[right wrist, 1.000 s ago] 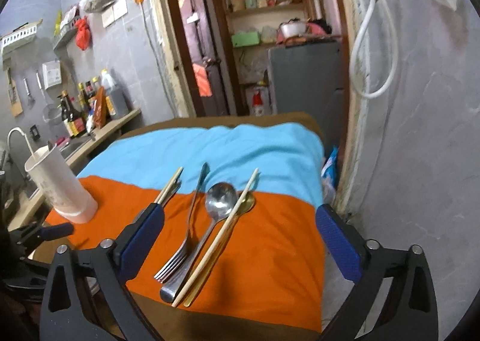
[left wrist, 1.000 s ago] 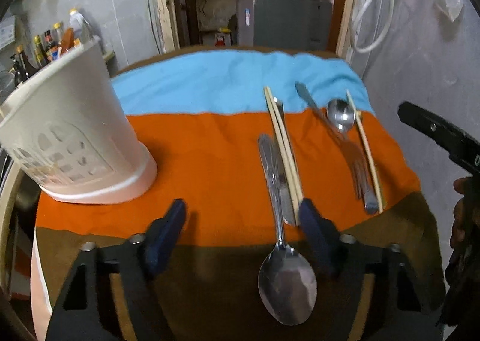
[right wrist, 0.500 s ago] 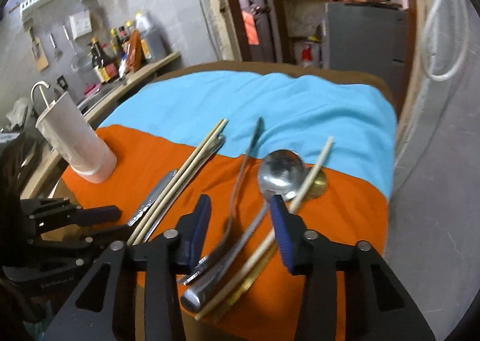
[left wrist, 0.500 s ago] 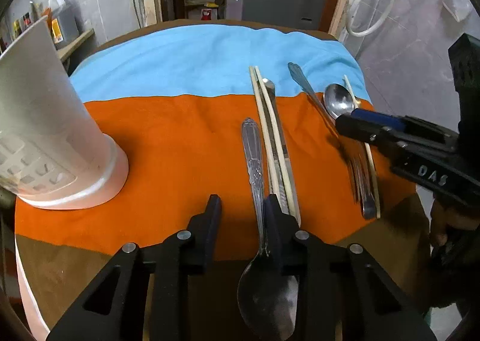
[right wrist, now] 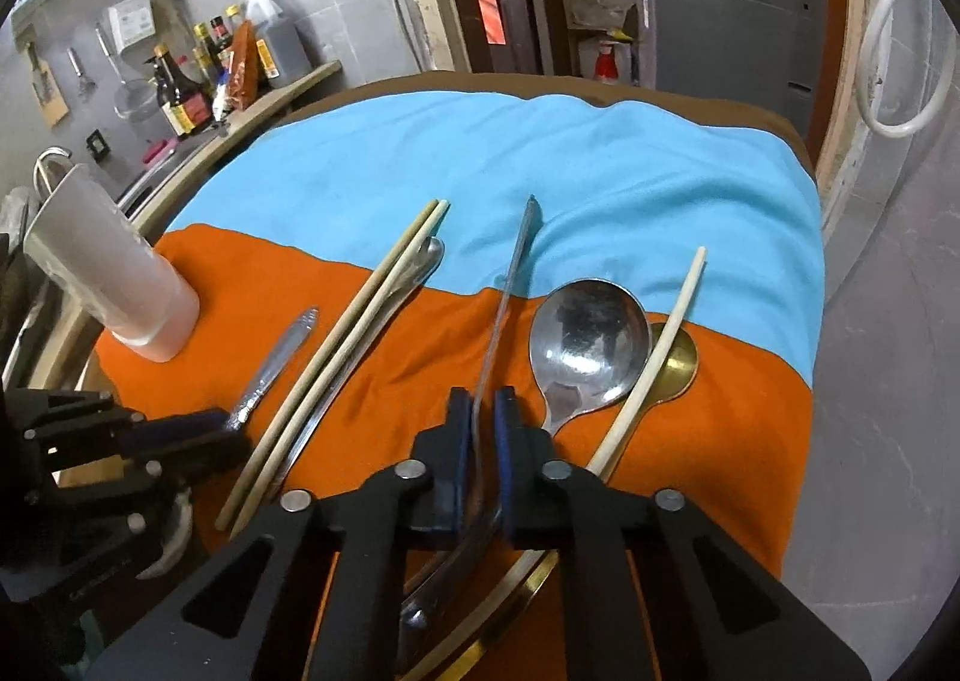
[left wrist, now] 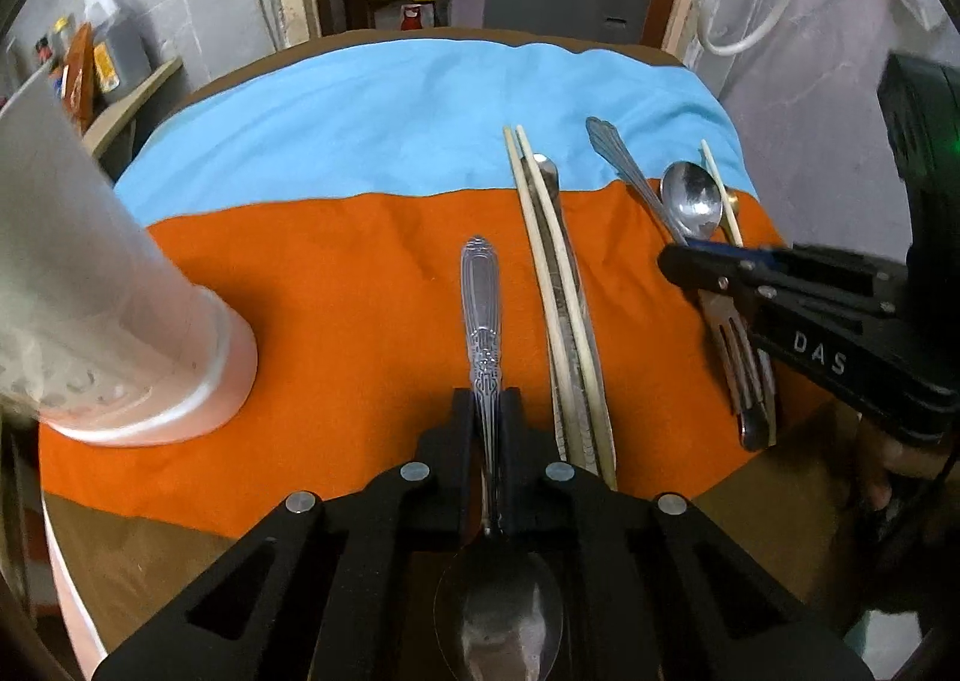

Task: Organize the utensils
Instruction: 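Grasp the ornate-handled spoon with the left tool while the right tool grasps a fork, then lift the spoon with the left tool while the right tool carries the fork toward the caddy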

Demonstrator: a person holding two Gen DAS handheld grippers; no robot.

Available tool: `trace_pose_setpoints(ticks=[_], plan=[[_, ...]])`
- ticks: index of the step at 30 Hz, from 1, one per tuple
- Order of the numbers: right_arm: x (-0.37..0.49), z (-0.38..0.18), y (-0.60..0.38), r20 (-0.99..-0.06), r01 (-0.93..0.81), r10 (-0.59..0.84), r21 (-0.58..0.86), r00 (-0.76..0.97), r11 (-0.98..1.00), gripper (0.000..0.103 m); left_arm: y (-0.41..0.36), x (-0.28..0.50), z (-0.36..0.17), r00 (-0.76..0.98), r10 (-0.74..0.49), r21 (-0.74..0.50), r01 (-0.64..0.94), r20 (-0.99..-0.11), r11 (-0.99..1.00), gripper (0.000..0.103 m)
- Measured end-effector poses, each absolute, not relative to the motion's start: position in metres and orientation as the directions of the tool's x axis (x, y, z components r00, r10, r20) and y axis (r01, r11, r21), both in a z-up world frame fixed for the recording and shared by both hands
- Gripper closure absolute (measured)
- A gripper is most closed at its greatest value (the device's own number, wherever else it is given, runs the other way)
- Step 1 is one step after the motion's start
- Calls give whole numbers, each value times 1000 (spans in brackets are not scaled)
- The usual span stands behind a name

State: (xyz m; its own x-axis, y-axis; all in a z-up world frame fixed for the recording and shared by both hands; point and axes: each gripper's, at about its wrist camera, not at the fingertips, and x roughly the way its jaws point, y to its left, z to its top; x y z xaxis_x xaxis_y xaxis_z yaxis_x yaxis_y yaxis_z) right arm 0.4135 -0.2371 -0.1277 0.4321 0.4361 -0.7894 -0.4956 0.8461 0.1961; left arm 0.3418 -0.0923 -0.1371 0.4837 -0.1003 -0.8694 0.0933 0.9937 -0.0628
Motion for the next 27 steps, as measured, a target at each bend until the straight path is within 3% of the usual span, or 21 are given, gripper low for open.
trace_pose_setpoints(ticks=[11, 27], plan=[[375, -124, -236, -807, -489, 460, 251, 371, 835, 97, -66, 305, -129, 503, -69, -76, 7, -861, 997, 97], [428, -128, -217, -813, -493, 459, 252, 358, 832, 95, -71, 338, -135, 426, -72, -45, 74, -902, 996, 90]])
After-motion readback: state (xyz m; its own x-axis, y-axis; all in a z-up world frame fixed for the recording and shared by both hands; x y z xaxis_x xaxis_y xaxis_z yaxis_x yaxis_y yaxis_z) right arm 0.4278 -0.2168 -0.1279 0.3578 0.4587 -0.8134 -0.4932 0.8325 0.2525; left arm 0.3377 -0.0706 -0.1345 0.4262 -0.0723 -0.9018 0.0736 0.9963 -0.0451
